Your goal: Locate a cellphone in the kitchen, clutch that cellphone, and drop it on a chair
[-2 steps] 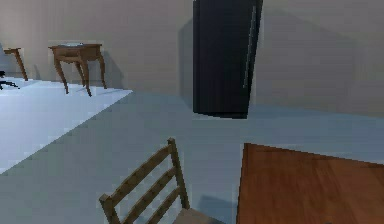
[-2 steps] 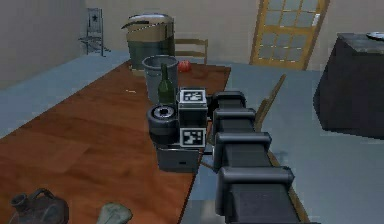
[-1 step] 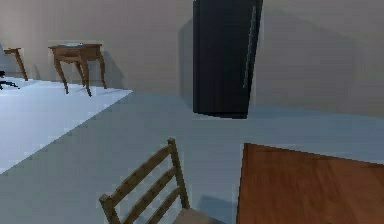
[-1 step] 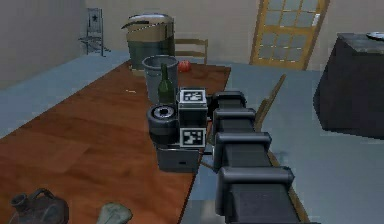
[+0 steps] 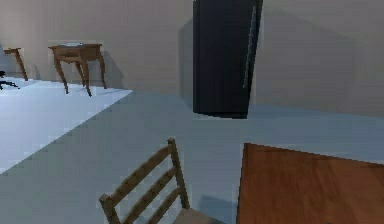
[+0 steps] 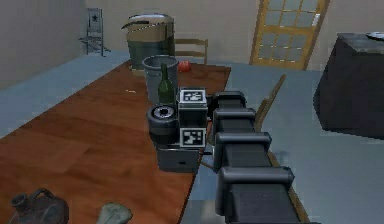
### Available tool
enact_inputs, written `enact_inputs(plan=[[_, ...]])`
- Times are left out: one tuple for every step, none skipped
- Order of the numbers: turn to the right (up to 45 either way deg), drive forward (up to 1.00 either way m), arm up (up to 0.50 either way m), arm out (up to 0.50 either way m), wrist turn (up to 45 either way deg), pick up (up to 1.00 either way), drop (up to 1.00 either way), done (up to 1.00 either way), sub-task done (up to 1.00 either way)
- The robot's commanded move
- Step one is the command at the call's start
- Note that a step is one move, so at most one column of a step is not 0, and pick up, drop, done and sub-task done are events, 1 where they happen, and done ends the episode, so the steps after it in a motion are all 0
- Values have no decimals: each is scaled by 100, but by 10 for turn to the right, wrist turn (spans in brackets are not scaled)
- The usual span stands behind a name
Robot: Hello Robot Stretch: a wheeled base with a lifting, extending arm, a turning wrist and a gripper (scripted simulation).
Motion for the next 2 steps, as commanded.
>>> enact_inputs(plan=[[0, 0, 0, 0, 0, 0, 100, 0, 0], [0, 0, 0, -10, 0, 0, 0, 0, 0]])
